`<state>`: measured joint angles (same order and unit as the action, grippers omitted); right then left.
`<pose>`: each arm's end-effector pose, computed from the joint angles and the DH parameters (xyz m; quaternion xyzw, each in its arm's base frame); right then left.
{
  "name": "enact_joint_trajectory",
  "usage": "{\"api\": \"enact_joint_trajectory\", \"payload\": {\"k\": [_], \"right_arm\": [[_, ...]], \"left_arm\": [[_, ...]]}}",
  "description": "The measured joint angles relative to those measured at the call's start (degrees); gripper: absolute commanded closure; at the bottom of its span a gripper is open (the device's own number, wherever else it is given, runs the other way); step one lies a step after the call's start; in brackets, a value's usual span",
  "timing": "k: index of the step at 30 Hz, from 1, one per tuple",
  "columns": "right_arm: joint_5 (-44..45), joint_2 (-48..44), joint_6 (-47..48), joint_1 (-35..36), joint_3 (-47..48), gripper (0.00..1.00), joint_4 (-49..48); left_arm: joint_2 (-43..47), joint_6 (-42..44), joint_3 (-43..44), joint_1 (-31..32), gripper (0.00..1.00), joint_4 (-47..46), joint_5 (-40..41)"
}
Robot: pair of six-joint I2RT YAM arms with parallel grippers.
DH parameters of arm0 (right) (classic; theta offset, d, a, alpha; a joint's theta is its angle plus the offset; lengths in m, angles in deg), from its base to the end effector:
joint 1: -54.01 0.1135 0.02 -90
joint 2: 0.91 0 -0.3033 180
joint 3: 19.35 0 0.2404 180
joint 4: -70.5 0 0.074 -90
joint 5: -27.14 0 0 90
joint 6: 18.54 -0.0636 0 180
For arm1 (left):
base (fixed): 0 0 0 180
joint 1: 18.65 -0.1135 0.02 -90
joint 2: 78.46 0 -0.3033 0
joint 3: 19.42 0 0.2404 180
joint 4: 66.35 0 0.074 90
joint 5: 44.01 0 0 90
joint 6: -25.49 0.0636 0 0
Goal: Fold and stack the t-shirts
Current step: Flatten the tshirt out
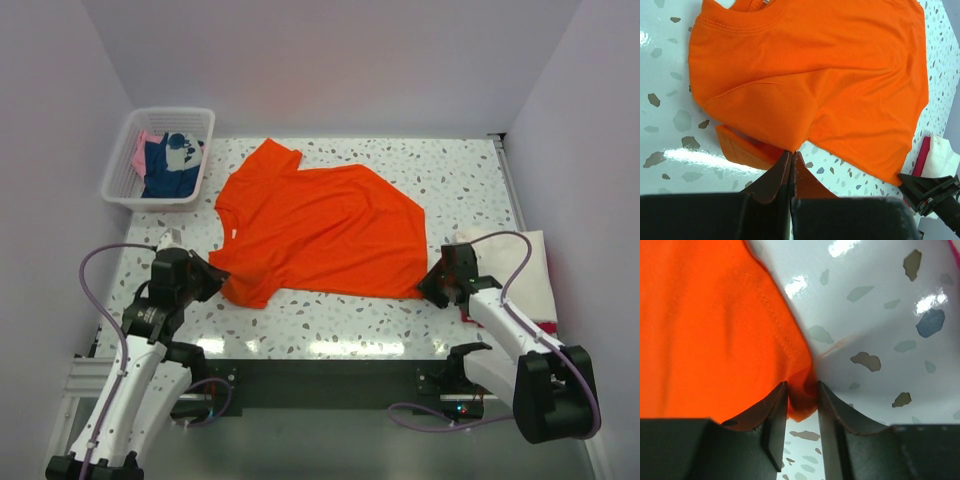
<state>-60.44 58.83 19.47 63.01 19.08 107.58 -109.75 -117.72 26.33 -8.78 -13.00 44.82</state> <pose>0.1616 0.0229 0.1710 0.3578 0.8930 0.1207 0.2449 0.0990 -0.0185 0.2447 -0.3290 0.8400 -0.2335 0.3628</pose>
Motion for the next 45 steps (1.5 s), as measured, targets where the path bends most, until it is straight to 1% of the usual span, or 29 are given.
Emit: {"api": "enact_joint_trajectory", "payload": {"k": [3,4,5,6,8,10,12,14,21,29,32,36,39,43,45], "right_arm": [[-0.2,1.2,0.0,0.0,-0.3,0.84,-1.8],[-0.3,1.6,0.2,0.0,-0.3,0.95,-2.1],[-0.4,1.9,0.6,0.0,-0.2,0.99,-2.3],[-0.5,2.1,0.6,0.0,-0.2,1.0,-2.4],[-0.6,2.2,1.7,0.0,0.5,1.0,-1.1],[-0.6,2.0,3.1,0.0,2.2,1.0,2.1],[-0.5,0.9,4.7,0.0,5.4,1.0,6.1],[-0.3,-1.0,6.6,0.0,11.1,1.0,10.8],[-0.1,-6.3,12.8,0.0,36.4,1.0,21.2],[1.0,-7.8,17.5,0.0,60.4,1.0,33.9],[0.9,-7.3,18.5,-0.1,67.9,1.0,36.7],[0.7,-6.1,19.2,-0.1,74.4,1.0,37.9],[0.2,-3.5,19.5,-0.1,75.9,1.0,37.3],[-0.9,3.3,19.6,-0.1,75.2,1.0,34.5],[-1.7,7.9,19.7,-0.2,74.4,1.0,31.5]], "left_arm": [[-0.5,0.0,-0.3,0.0,1.0,-0.6,-0.1],[-0.7,0.2,-0.4,0.0,1.0,-1.0,-0.1],[-1.2,0.3,-0.5,0.0,1.0,-1.4,-0.1],[-1.5,0.4,-0.5,0.0,1.0,-1.7,-0.1],[-2.9,1.0,-0.4,0.0,1.0,-2.2,-0.1],[-4.1,1.9,0.1,0.0,1.0,-2.2,-0.1],[-5.7,3.1,2.2,0.0,1.0,-1.6,0.0],[-6.4,4.4,5.7,0.0,1.0,-0.5,0.5],[-6.5,8.5,26.5,0.0,1.0,1.4,3.1],[-7.0,11.2,50.8,0.0,1.0,3.1,3.0],[-8.7,12.2,60.0,-0.1,1.0,2.5,2.5],[-12.3,13.0,68.8,-0.1,1.0,0.5,2.1],[-15.6,13.7,70.5,-0.1,1.0,-2.7,1.9],[-21.4,13.9,66.7,-0.1,1.0,-9.9,1.9],[-25.9,13.9,64.5,-0.1,1.0,-13.7,1.7]]}}
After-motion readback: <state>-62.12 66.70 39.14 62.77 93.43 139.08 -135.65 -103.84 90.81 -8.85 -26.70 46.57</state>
